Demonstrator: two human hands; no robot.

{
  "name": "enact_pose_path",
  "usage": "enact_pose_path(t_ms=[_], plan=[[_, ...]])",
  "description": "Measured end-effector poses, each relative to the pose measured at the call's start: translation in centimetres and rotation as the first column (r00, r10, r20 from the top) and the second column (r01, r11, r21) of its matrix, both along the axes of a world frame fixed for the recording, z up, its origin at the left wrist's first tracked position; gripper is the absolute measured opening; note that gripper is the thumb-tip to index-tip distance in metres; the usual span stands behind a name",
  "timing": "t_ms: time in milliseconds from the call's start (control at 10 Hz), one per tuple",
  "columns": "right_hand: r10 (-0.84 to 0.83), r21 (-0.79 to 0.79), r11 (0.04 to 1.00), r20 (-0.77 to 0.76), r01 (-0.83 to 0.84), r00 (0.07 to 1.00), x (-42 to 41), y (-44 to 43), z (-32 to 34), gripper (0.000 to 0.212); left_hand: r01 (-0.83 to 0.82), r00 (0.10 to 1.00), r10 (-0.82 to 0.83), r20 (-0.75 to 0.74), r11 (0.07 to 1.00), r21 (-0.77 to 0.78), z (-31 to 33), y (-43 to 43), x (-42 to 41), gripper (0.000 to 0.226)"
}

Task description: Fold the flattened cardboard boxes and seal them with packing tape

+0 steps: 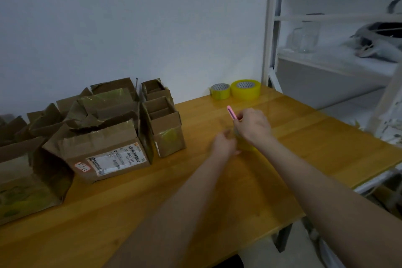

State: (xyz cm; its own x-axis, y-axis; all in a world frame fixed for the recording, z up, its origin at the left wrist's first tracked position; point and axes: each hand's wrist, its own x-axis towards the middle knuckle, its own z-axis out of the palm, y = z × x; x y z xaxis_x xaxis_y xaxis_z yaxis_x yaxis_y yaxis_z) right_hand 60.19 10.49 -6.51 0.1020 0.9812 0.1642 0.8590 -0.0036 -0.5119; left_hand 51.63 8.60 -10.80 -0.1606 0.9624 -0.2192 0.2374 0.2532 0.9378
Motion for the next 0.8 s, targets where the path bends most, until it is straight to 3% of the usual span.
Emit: enact_pose_path(t_ms=[100, 200, 300, 400, 600, 700, 800], plan=[[0.097, -0.047, 0.994, 0.064, -0.094, 0.993, -1.8, 0.1, -1.5, 0.029, 0.088, 0.829, 0.024, -0.559, 0.981, 0.173, -0.4, -1.0, -4.0, 0.046], [0.163, -0.13, 0.981, 0.118, -0.147, 0.98, -3.8, -0.3, -3.1, 0.029, 0.186, 0.644, 0.022, -0.765, 0.965, 0.184, -0.5, -3.6, -8.2, 0.046], [0.167, -0.191, 0.972, 0.162, -0.135, 0.973, -4.6, -0.9, -3.5, 0.022, 0.195, 0.536, 0.004, -0.844, 0.972, 0.129, -1.0, -5.7, -11.3, 0.046], [0.164, -0.229, 0.967, 0.226, -0.112, 0.96, -4.8, -1.5, -3.6, 0.019, 0.184, 0.496, 0.003, -0.868, 0.977, 0.108, -1.0, -7.5, -13.2, 0.044], [0.16, -0.195, 0.975, 0.29, -0.105, 0.944, -5.7, -2.9, -3.2, 0.027, 0.124, 0.493, 0.07, -0.867, 0.981, 0.15, -0.1, -10.8, -15.7, 0.044], [0.16, -0.08, 0.987, 0.344, -0.141, 0.925, -7.5, -4.0, -2.0, 0.025, 0.098, 0.53, 0.126, -0.838, 0.973, 0.208, 1.0, -12.6, -17.2, 0.041], [0.279, 0.033, 0.957, 0.167, -0.288, 0.946, -9.4, -5.8, -0.5, 0.027, 0.039, 0.591, 0.223, -0.775, 0.952, 0.304, 3.3, -15.2, -18.8, 0.037]])
